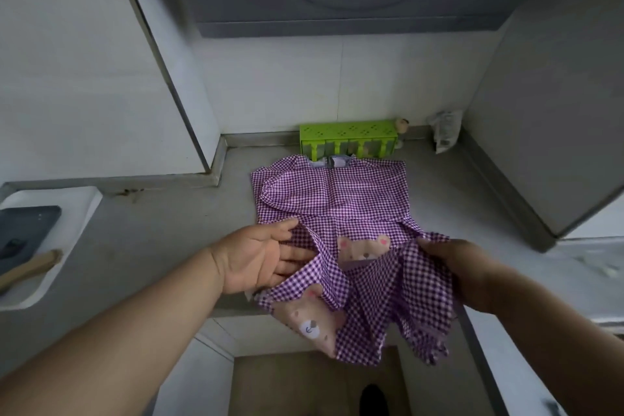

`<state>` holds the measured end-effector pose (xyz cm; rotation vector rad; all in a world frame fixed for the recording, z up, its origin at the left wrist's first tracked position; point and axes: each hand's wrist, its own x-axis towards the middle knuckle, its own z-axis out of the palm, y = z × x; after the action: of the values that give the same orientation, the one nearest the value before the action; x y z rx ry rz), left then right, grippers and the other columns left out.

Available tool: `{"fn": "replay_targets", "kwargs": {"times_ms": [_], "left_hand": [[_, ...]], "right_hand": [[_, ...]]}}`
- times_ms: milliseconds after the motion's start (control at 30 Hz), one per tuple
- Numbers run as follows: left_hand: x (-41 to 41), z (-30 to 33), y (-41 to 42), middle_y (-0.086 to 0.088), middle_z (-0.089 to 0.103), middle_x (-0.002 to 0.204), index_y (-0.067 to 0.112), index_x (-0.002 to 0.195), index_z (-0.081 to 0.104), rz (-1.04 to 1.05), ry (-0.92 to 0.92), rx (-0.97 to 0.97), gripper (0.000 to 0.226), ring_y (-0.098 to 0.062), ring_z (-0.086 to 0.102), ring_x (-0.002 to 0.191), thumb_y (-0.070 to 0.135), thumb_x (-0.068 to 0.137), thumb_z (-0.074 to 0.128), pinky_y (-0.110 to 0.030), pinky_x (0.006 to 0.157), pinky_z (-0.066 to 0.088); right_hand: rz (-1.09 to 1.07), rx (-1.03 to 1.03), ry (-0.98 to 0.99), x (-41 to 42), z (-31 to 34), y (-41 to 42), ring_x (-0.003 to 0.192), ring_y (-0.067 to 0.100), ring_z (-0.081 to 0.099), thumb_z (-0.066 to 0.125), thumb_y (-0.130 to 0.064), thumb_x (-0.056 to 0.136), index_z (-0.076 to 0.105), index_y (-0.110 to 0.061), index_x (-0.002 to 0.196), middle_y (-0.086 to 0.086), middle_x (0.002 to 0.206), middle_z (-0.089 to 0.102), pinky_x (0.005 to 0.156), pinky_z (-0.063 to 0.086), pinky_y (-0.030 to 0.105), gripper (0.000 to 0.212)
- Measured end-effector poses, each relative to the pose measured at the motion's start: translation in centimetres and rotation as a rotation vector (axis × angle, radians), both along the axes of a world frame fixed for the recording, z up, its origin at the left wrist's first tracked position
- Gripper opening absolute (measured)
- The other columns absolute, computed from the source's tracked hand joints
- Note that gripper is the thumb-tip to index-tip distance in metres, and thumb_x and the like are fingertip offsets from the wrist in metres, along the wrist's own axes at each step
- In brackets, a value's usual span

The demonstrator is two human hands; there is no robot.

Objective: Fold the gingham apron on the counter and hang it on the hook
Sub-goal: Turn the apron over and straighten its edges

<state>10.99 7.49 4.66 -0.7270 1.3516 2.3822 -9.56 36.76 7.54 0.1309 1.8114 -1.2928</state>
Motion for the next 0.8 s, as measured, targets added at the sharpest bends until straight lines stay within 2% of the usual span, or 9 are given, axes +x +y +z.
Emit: {"fn": "replay_targets", "kwargs": {"times_ms": [133, 200, 267, 367, 467, 567, 600, 667, 800], "left_hand": [[-1.9, -1.3, 3.3, -0.016, 0.057, 0.149, 0.059, 0.159, 0.01, -0.047, -0.152, -0.41, 0.101, -0.038, 0.069, 0.117, 0.018, 0.094, 0.074, -0.053, 0.1, 0.056], [-2.9, -1.9, 4.5, -0.011, 0.069, 0.132, 0.063, 0.15, 0.029, -0.083, -0.157, -0.581, 0.084, -0.036, 0.074, 0.107, 0.009, 0.097, 0.066, -0.051, 0.092, 0.063], [-3.8, -2.3, 5.0, -0.005, 0.07, 0.129, 0.046, 0.148, 0.051, -0.186, -0.123, -0.728, 0.066, -0.028, 0.072, 0.112, 0.001, 0.1, 0.052, -0.047, 0.096, 0.062], [-4.4, -2.7, 5.1, 0.009, 0.059, 0.149, 0.04, 0.142, 0.062, -0.416, -0.018, -1.159, 0.058, -0.015, 0.057, 0.133, 0.004, 0.099, 0.047, -0.035, 0.113, 0.049], [-4.5, -2.7, 5.0, 0.008, 0.059, 0.146, 0.036, 0.147, 0.058, -0.626, 0.222, -1.638, 0.046, -0.016, 0.056, 0.131, 0.018, 0.105, 0.05, -0.034, 0.11, 0.046], [-4.9, -2.9, 4.3, 0.003, 0.062, 0.137, 0.026, 0.145, 0.056, -0.8, 0.452, -1.968, 0.04, -0.02, 0.057, 0.126, 0.023, 0.105, 0.052, -0.037, 0.106, 0.048], [-5.2, -3.1, 3.9, 0.002, 0.063, 0.131, 0.023, 0.142, 0.057, -0.829, 0.503, -2.026, 0.038, -0.021, 0.058, 0.122, 0.022, 0.104, 0.053, -0.037, 0.105, 0.048], [-5.5, -3.1, 3.1, -0.001, 0.064, 0.121, 0.018, 0.131, 0.061, -0.86, 0.548, -2.072, 0.031, -0.022, 0.06, 0.114, 0.019, 0.101, 0.051, -0.039, 0.102, 0.05], [-5.9, -2.6, 2.2, 0.002, 0.065, 0.111, 0.017, 0.115, 0.069, -0.968, 0.422, -2.056, 0.028, -0.019, 0.058, 0.106, 0.027, 0.092, 0.058, -0.037, 0.1, 0.047]], "right_hand": [[-0.188, -0.14, 0.025, 0.5, 0.9, -2.4, 0.104, 0.037, 0.068, 0.047, -0.017, 0.107, 0.065, 0.002, 0.111, 0.021, 0.108, 0.073, 0.082, 0.054, 0.045, 0.026], [-0.22, -0.164, 0.026, 0.4, 1.0, -3.0, 0.103, 0.037, 0.07, 0.047, -0.018, 0.107, 0.066, 0.001, 0.111, 0.02, 0.107, 0.075, 0.088, 0.055, 0.048, 0.027], [-0.22, -0.115, 0.079, -0.3, 0.4, -3.4, 0.094, 0.036, 0.074, 0.054, -0.018, 0.104, 0.067, 0.0, 0.111, 0.018, 0.099, 0.077, 0.087, 0.059, 0.049, 0.023], [-0.162, -0.009, 0.297, -0.6, -0.2, -3.5, 0.078, 0.032, 0.076, 0.064, -0.024, 0.099, 0.062, -0.004, 0.121, 0.016, 0.094, 0.075, 0.074, 0.064, 0.047, 0.03], [-0.177, 0.062, 0.526, 0.0, -0.1, -2.8, 0.073, 0.029, 0.074, 0.069, -0.028, 0.096, 0.04, -0.029, 0.134, 0.006, 0.094, 0.065, 0.063, 0.065, 0.044, 0.048], [-0.064, 0.081, 0.617, -0.2, -0.3, -1.8, 0.08, 0.037, 0.074, 0.054, -0.016, 0.102, 0.059, -0.03, 0.117, 0.01, 0.093, 0.072, 0.07, 0.062, 0.058, 0.021], [-0.012, 0.067, 0.584, -0.6, -0.6, -1.3, 0.083, 0.035, 0.075, 0.046, -0.009, 0.103, 0.069, -0.025, 0.107, 0.01, 0.096, 0.075, 0.075, 0.063, 0.057, 0.028], [0.143, 0.007, 0.547, -1.0, -1.0, -0.1, 0.086, 0.022, 0.076, 0.038, 0.007, 0.101, 0.077, -0.023, 0.096, 0.008, 0.105, 0.076, 0.077, 0.065, 0.042, 0.049], [0.659, 0.226, 0.894, -2.2, -1.7, 1.7, 0.101, 0.009, 0.068, 0.056, 0.001, 0.099, 0.067, -0.036, 0.129, -0.013, 0.124, 0.061, 0.073, 0.053, 0.01, 0.049]]}}
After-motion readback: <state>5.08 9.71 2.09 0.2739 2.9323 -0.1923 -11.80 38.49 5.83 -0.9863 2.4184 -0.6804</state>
